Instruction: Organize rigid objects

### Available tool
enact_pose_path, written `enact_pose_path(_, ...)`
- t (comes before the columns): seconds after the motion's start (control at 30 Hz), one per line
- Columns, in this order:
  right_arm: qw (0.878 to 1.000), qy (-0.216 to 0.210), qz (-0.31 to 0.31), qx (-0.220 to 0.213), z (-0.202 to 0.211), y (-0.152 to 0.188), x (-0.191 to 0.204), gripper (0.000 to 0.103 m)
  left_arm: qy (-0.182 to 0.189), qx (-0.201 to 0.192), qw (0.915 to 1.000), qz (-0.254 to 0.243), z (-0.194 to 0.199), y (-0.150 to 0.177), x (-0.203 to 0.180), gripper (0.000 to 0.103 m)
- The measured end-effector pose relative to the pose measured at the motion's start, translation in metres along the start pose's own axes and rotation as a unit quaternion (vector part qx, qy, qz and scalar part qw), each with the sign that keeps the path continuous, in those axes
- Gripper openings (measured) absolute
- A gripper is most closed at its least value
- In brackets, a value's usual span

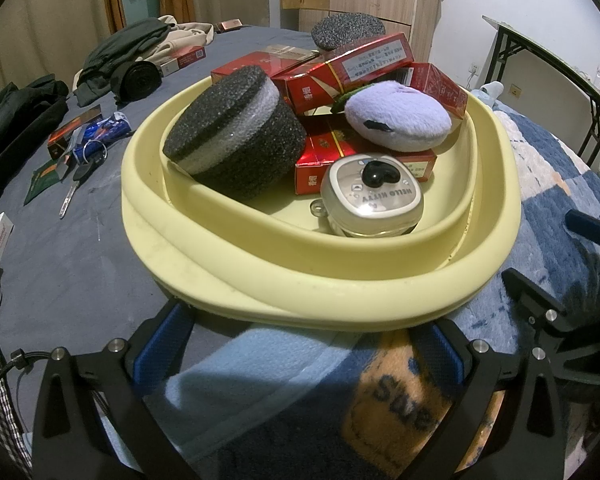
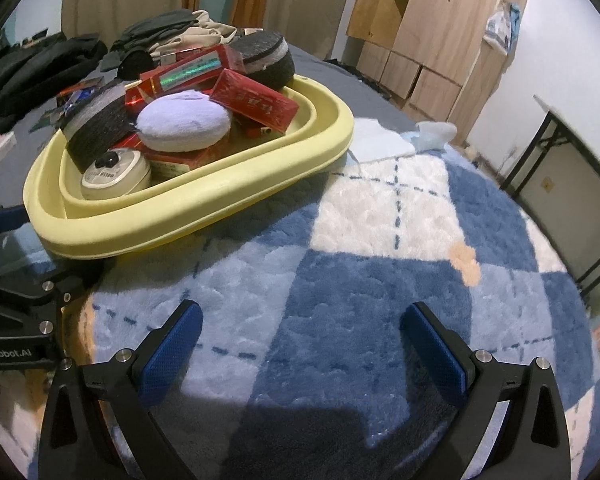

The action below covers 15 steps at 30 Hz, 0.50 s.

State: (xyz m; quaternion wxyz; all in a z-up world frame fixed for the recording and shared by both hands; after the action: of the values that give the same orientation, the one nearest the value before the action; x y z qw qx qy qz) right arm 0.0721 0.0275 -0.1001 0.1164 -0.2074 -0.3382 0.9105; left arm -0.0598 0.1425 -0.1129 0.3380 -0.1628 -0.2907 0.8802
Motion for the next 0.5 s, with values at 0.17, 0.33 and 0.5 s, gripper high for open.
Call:
enact_pose_path(0.17, 0.999, 0.041, 0.029, -0.014, 0.005, -0.001, 0.01, 0.102, 0.0, 0.0, 1.0, 0.0, 0.0, 0.0, 0.0, 0.103)
enact_pose_path(0.33, 0.999, 0.035, 0.026, -0.012, 0.005, 0.0, 0.011, 0.102, 0.0, 0.0, 1.0, 0.0, 0.0, 0.0, 0.0, 0.103)
enact_pose_path(0.5, 1.0, -0.018, -0.009, 0.01, -0.003, 0.002, 0.001, 0.103, 0.0, 0.0, 1.0, 0.0, 0.0, 0.0, 0.0, 0.103)
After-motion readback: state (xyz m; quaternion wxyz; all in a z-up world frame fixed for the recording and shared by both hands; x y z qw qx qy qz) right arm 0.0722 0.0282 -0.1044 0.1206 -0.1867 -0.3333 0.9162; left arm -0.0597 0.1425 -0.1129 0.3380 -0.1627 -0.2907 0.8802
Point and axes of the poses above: each gripper's, at about its wrist camera, not at the fingertips, and z roughly against the way its jaws point, x to its left, y to its underside, the point moved 7 cm from there along -z, roughly the way its jaws point, and after that the axes turned 6 degrees about y, right-handed, at the moved point
